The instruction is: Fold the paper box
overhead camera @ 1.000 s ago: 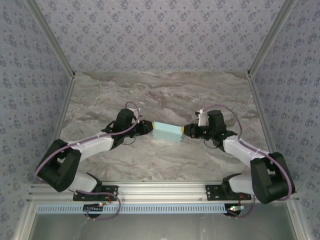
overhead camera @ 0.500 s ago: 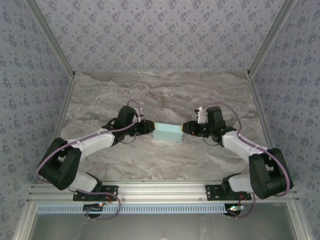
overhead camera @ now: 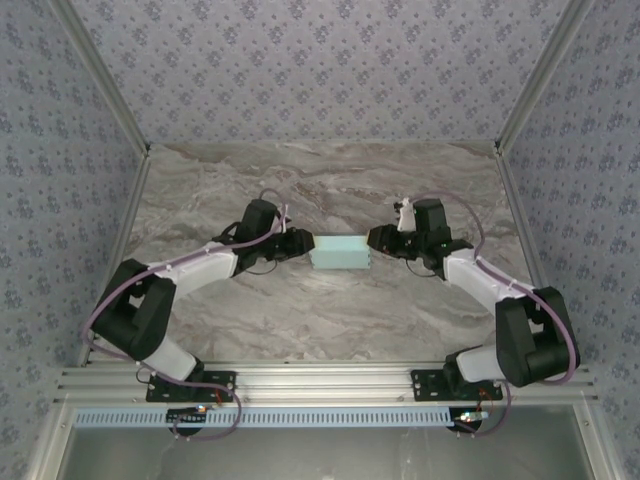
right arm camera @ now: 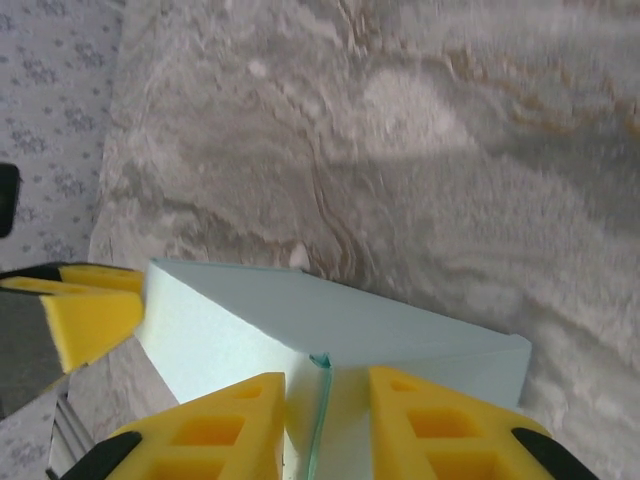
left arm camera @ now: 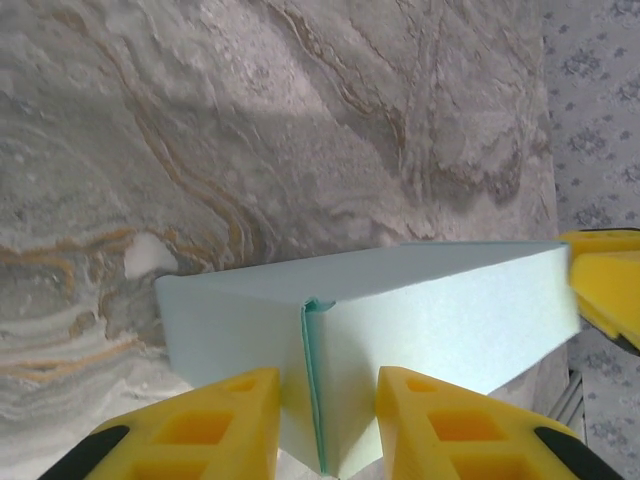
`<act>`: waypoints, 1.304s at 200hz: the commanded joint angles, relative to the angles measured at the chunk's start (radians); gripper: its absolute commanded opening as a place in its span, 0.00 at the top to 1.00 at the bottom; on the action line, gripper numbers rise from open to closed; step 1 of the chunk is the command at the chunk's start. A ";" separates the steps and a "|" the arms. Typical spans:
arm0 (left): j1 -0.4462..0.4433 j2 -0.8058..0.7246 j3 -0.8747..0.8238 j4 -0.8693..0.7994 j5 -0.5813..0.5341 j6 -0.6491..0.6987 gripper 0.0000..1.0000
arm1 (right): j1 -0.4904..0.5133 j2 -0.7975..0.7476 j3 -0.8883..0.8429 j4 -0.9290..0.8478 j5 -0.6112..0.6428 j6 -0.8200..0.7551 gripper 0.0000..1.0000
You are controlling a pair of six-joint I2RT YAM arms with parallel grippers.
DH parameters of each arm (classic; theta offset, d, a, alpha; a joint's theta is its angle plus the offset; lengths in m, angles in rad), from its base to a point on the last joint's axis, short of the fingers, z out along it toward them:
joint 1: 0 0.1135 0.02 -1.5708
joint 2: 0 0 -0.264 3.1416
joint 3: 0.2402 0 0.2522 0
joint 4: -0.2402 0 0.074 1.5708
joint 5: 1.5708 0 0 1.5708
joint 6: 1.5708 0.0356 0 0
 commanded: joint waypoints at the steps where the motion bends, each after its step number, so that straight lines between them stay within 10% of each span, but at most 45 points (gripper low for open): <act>1: 0.008 0.043 0.088 -0.037 -0.017 0.050 0.70 | 0.010 0.038 0.095 0.011 -0.005 -0.041 0.74; 83: 0.023 0.159 0.177 -0.071 -0.063 0.125 0.68 | -0.004 0.203 0.184 -0.019 0.039 -0.194 0.74; 261: -0.092 -0.064 -0.105 -0.045 -0.207 0.138 0.63 | 0.124 -0.001 -0.082 -0.032 0.215 -0.283 0.73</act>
